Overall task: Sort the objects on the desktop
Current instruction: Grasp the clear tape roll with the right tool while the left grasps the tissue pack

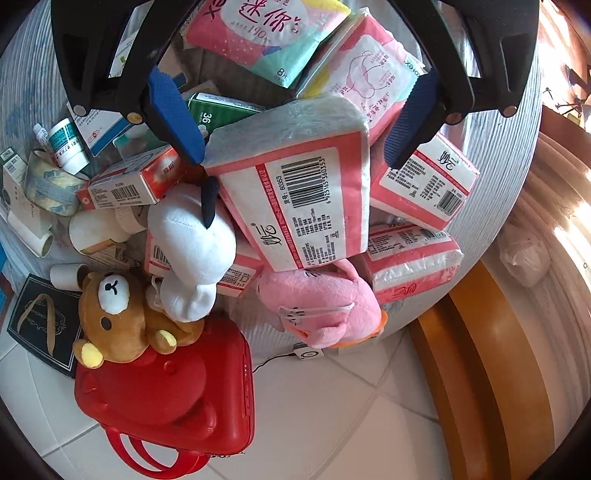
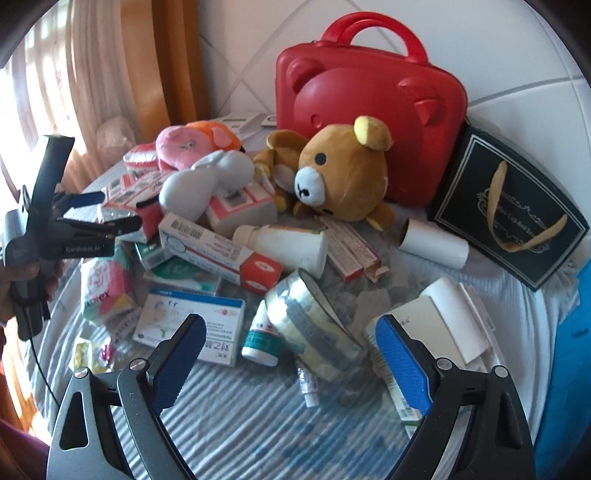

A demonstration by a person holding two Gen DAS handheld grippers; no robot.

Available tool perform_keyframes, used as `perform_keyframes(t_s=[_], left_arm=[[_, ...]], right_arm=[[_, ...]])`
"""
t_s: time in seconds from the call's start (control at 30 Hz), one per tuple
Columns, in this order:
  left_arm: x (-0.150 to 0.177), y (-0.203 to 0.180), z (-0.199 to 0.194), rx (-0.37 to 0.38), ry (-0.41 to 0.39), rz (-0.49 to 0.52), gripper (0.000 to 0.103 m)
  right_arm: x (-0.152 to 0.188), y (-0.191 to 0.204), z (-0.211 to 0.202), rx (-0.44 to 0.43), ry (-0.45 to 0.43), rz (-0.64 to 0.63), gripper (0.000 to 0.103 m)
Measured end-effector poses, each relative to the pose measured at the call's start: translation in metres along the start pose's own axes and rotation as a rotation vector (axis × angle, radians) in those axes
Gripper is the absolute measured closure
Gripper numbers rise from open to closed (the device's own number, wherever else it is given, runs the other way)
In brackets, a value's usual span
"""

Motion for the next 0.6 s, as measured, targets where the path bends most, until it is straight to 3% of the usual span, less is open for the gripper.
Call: perform_keyframes(t_s=[0.23, 0.6], left_arm=[[-0.002, 0.003, 0.025, -0.009, 0.044, -0.046, 0.004], [-0.008, 0.01, 0.04, 0.002, 0.053, -0.073, 0.005]], right_arm=[[0.013, -0.007, 0.038, 0.021, 0.095, -0.087, 0.009], [0.007, -0.01, 0.075, 0.064, 0.149, -0.207, 0.009]])
Point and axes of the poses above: each gripper's, at about its wrist camera, not at the fingertips, and z roughly the way its jaws point, y to its left, x to its underside, the point moved 3 cm from there along z, roughly the way its jaws point, and after that the axes turned 2 degrees about z, right-handed, at the moved point
